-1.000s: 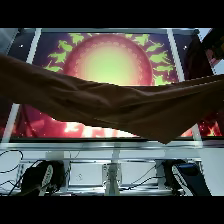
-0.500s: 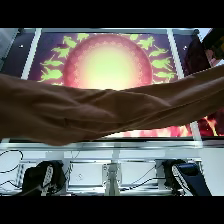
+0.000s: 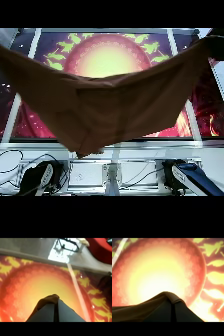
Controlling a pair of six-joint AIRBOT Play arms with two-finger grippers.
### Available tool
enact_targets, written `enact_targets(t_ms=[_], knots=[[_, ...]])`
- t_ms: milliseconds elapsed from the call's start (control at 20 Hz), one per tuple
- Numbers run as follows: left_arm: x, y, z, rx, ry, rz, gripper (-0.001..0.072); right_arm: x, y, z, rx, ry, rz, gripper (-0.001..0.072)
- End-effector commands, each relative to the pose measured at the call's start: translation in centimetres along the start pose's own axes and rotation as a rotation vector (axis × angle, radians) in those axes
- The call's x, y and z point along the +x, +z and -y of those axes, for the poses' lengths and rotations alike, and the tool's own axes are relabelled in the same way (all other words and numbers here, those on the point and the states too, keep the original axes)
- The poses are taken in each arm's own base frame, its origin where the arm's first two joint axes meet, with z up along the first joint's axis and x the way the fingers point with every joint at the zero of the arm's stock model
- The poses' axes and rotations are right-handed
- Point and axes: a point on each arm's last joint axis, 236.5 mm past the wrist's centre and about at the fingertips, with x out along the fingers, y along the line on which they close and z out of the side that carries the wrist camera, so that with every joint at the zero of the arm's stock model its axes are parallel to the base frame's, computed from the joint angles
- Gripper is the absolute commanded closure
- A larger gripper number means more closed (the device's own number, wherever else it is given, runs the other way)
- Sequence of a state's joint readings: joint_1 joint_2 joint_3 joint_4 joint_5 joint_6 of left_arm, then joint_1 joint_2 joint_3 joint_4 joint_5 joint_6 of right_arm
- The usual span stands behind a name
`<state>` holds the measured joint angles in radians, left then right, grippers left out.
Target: Fold the clothes and pants, and hang the long-sleeved shirts on hangers.
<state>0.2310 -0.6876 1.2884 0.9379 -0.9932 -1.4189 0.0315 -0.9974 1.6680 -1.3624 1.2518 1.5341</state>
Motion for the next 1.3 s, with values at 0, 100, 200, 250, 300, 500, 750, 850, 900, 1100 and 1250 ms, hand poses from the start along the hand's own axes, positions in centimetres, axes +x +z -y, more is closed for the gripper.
enact_targets(t_ms=[0, 100, 200, 250, 300, 500, 750, 850, 900, 1100, 1250], knots=[[10.8, -8.1, -3.6, -0.087, -0.046, -0.3, 0.0675, 10.9, -6.1, 2.3, 0.044, -0.004, -0.304, 0.0701], [17.1, -13.1, -3.7, -0.048, -0.082, -0.402, 0.0675, 15.7, -9.4, 3.4, 0.068, -0.009, -0.421, 0.0701], [22.4, -16.4, -3.8, -0.03, -0.075, -0.406, 0.0675, 19.7, -10.7, 4.4, 0.082, -0.019, -0.437, 0.0701], [24.3, -17.4, -4.0, -0.032, -0.062, -0.392, 0.0675, 21.4, -10.6, 4.9, 0.086, -0.027, -0.412, 0.0701], [25.9, -18.2, -4.1, -0.031, -0.048, -0.371, 0.0675, 22.8, -10.1, 5.5, 0.083, -0.042, -0.373, 0.0701], [28.3, -17.3, -5.5, -0.03, 0.007, -0.268, 0.0675, 25.0, -6.4, 8.4, 0.018, -0.13, -0.188, 0.0701], [25.9, -21.6, -6.2, -0.171, 0.003, -0.494, 0.0676, 22.5, -11.2, 12.8, 0.079, -0.193, -0.398, 0.0702], [23.2, -24.7, -6.2, -0.204, -0.026, -0.673, 0.0676, 20.1, -14.7, 14.6, 0.086, -0.2, -0.56, 0.0702], [21.9, -25.8, -6.2, -0.218, -0.039, -0.749, 0.0675, 18.7, -16.3, 15.3, 0.099, -0.198, -0.64, 0.0702], [19.4, -27.8, -7.8, -0.195, 0.0, -0.881, 0.0676, 17.6, -18.4, 15.3, 0.146, -0.149, -0.715, 0.0701], [20.3, -27.7, -10.0, -0.157, 0.079, -0.845, 0.0675, 20.9, -20.2, 11.9, 0.228, 0.001, -0.656, 0.0701]])
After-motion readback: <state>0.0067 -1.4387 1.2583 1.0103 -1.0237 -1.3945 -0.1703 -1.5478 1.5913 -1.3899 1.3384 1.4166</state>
